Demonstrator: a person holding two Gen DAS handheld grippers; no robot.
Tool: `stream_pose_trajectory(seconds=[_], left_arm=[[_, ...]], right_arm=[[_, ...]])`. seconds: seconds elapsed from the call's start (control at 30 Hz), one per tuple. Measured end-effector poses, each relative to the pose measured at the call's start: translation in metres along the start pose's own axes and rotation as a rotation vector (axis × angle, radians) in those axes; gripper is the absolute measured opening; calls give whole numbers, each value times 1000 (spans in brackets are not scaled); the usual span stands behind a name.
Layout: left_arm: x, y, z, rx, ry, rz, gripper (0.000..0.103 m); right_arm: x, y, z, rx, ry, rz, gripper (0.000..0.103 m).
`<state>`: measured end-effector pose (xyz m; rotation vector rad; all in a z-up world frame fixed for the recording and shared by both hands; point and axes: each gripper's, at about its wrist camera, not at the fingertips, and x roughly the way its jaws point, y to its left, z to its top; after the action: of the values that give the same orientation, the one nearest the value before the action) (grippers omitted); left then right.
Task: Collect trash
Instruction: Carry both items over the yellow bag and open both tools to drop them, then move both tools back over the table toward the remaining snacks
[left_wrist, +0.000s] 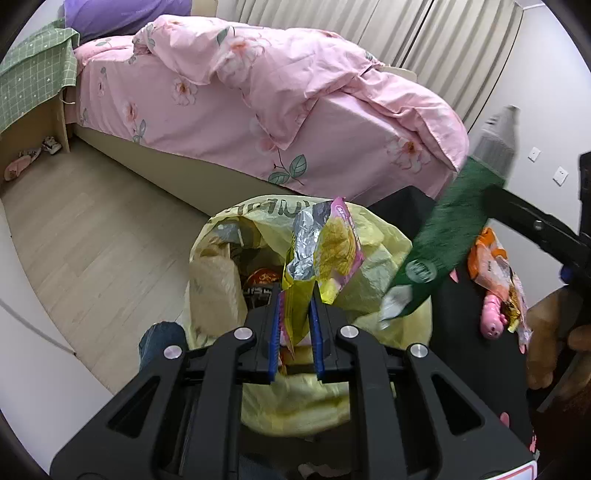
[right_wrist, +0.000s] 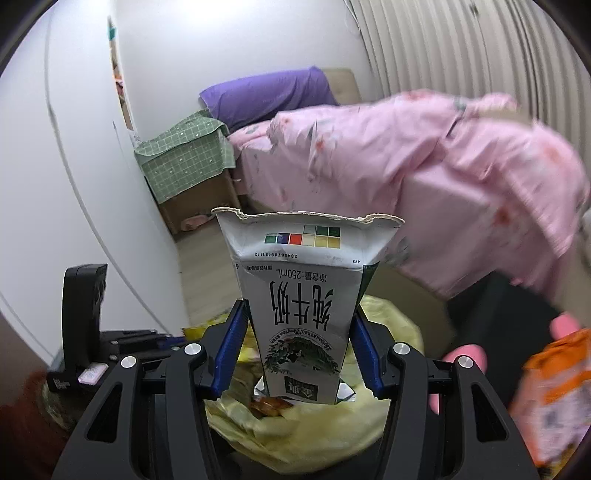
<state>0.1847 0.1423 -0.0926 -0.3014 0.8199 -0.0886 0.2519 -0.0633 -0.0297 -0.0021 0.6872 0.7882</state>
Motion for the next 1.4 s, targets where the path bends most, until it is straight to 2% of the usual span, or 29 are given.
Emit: stream_pose_trajectory(seconds=[0.1,0.13,0.17,0.23,0.33,0.43,0.53,0.63,0.77,1.03,1.23,1.33,1.4], left_arm=[[19,9,6,-16,11,0,13],[24,14,6,-41,25,3,22],[25,18,5,-66,29,1,37],[21,22,1,-81,14,-6,50],[13,24,-5,-65,-8,37,51],[0,27,-6,-84,-62,77,53],[-13,26,-3,-93,-113,70,56],[-17,21,0,-83,-121,65,58],[-19,4,-1,-63,-119,43,58],[-13,-77,-9,101,-89,-73,58],[-5,-144,-19,213,-54,-186,59],[5,-181,-21,269,-31,-271,60],[15,-202,-21,302,-18,-302,61]], right_arm=[[42,-12,2,22,61,18,52],[52,-15,1,28,91,30,52],[70,-20,-2,45,154,55,52],[98,-28,-10,85,255,73,53],[113,-30,-15,69,315,55,58],[105,-29,-18,29,269,25,60],[81,-30,-18,11,208,-2,62],[49,-34,-21,-17,164,-22,62],[-1,-44,-33,-29,148,-119,62],[-118,-80,-90,31,40,-359,62],[-200,-127,-150,200,-36,-525,62],[-223,-139,-170,244,-51,-589,62],[-241,-146,-186,270,-59,-626,62]])
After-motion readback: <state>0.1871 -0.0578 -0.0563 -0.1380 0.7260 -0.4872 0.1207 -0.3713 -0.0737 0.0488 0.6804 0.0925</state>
